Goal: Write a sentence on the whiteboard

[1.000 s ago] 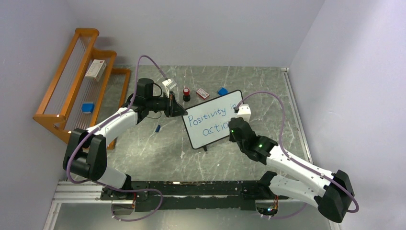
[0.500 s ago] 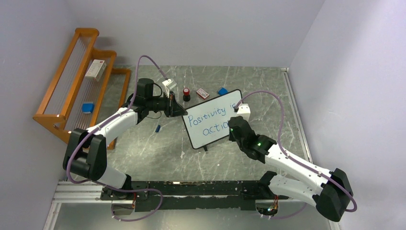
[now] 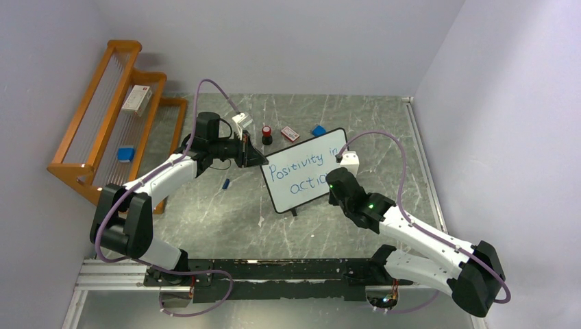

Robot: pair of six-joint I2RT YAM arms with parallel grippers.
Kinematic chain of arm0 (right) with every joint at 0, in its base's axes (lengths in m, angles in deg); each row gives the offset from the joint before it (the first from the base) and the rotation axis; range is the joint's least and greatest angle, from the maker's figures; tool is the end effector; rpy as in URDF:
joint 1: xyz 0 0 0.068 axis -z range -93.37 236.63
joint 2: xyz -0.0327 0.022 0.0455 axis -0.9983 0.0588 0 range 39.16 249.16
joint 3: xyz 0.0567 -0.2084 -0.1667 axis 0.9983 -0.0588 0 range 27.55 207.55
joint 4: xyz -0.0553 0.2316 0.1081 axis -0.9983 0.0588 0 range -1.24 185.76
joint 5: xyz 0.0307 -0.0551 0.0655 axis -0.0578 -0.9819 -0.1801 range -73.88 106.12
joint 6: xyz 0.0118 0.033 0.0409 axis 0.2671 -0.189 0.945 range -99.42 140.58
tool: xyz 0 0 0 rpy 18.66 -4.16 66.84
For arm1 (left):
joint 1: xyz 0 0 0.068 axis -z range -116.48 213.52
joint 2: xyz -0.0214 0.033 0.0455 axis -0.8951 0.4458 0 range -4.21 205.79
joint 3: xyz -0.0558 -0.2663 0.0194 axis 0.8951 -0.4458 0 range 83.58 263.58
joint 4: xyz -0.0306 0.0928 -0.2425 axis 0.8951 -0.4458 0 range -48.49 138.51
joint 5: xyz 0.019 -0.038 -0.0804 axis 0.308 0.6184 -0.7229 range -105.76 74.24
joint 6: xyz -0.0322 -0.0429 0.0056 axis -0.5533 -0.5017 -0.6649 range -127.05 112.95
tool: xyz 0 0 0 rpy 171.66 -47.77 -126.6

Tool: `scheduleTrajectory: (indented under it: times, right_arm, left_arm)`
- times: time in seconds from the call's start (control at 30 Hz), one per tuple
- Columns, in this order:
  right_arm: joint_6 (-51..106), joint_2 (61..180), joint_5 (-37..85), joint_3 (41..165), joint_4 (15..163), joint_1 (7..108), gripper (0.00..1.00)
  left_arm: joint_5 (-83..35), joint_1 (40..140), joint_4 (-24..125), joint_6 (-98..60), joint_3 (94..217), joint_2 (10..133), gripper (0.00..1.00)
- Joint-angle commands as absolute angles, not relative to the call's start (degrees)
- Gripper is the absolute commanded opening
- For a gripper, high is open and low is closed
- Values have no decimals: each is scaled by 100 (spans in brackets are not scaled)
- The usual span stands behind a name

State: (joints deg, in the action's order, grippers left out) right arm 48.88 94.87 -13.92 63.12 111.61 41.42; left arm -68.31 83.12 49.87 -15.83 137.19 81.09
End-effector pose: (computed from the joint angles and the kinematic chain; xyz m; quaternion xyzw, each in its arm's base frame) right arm 0.1526 0.1286 0.2322 -0.0279 0.8913 0.0400 0.4509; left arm 0.2929 -0.1344 0.2506 0.2925 0.7536 -0.4817 0.3384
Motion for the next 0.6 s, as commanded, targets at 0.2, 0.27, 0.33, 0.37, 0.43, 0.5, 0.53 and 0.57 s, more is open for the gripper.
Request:
scheduleTrajectory:
  times: [0.2,0.27,0.33,0.37,0.43,0.5,0.53,0.57]
  right_arm:
    - [5063,9438,-1394,6270,11351,4189,0]
    - [5065,9436,-1391,6267,11346,4187,0]
    - [5050,9432,-1394,6266,11317,4188,0]
    - [5033,9416,-1382,6271,11292,4189,0]
    - [5003,9366,-1378,6277,11214,4185,0]
    - [4971,9312,-1391,6274,11147,4189,0]
    - [4953,9297,-1407,6274,11118,4190,0]
    - [4926,9289,-1436,6279,11091,4188,0]
  left_arm:
    - [-6362,8303,4526,-1224,13692,8288,5]
    - [-6353,8301,4530,-1226,13692,8289,5]
    - [-6361,8303,4525,-1224,13692,8288,5]
    - [-6361,8303,4527,-1224,13691,8279,5]
    - [-6342,8303,4523,-1224,13693,8273,5]
    - [-6342,8303,4528,-1223,13693,8271,5]
    - [-6349,8303,4530,-1224,13690,8271,5]
    - [-6359,8303,4526,-1224,13691,8278,5]
